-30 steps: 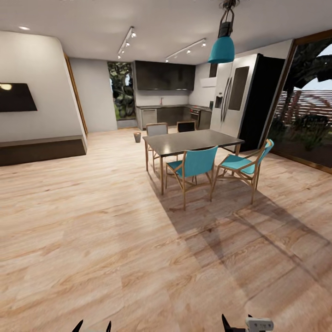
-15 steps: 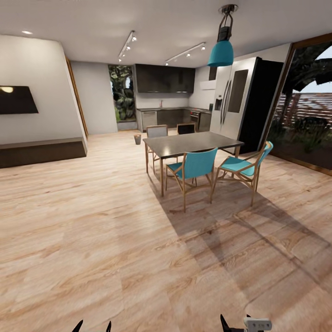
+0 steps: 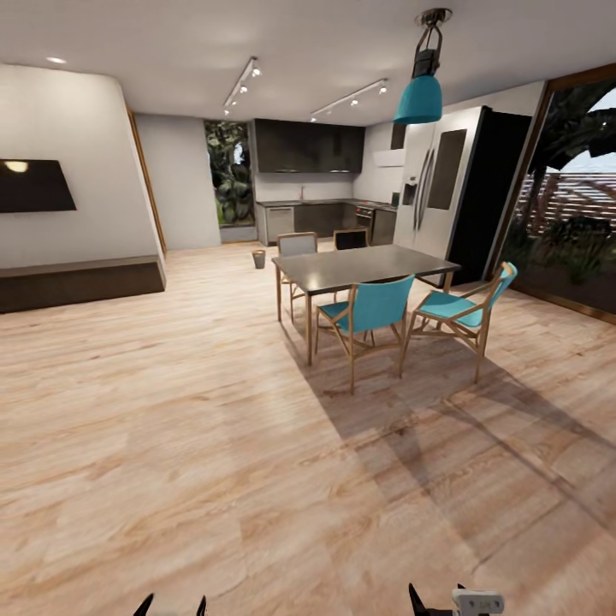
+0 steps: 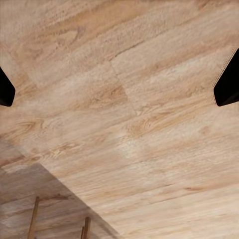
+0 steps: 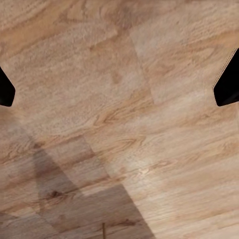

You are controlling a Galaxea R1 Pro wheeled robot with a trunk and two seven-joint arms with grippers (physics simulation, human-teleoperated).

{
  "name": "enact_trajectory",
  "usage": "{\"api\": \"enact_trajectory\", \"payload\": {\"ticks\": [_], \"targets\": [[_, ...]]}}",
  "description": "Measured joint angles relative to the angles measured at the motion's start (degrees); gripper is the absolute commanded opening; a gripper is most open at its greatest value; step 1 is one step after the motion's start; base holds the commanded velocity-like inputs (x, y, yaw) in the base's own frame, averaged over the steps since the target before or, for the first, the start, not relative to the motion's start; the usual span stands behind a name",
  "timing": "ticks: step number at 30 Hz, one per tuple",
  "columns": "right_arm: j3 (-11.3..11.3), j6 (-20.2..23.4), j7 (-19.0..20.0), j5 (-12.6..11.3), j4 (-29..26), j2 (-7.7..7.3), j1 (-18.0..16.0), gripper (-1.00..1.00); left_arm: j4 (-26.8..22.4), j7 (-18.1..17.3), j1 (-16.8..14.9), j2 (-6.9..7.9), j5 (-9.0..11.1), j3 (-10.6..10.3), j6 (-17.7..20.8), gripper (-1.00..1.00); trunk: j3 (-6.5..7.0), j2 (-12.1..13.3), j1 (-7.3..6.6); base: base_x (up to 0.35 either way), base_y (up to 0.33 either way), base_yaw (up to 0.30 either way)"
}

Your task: Put the three can of soda from the living room inside the tash can in the kitchen.

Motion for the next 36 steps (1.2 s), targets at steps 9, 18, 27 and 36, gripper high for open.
{"api": "enact_trajectory", "payload": {"ticks": [9, 18, 27, 36], "targets": [[0.0, 0.0, 0.0, 0.0, 0.1, 0.00, 0.0, 1.00, 0.2, 0.0, 0.0, -0.01, 0.0, 0.1, 0.2, 1.00, 0.00, 0.0, 0.00, 0.228, 0.201, 0.000], [0.0, -0.1, 0.0, 0.0, 0.1, 0.00, 0.0, 1.00, 0.2, 0.0, 0.0, 0.00, 0.0, 0.1, 0.2, 1.00, 0.07, 0.0, 0.00, 0.264, 0.172, 0.103], [0.0, -0.2, -0.1, 0.0, 0.2, 0.00, 0.0, 1.00, 0.2, 0.0, 0.0, -0.02, 0.0, 0.1, 0.2, 1.00, 0.36, 0.0, 0.00, 0.267, 0.165, 0.215], [0.0, -0.4, -0.1, 0.1, 1.5, -0.05, 0.0, 1.00, 0.2, 0.0, 0.0, -0.03, 0.0, 0.1, 0.2, 1.00, 0.61, 0.0, 0.00, 0.267, 0.165, 0.239]]}}
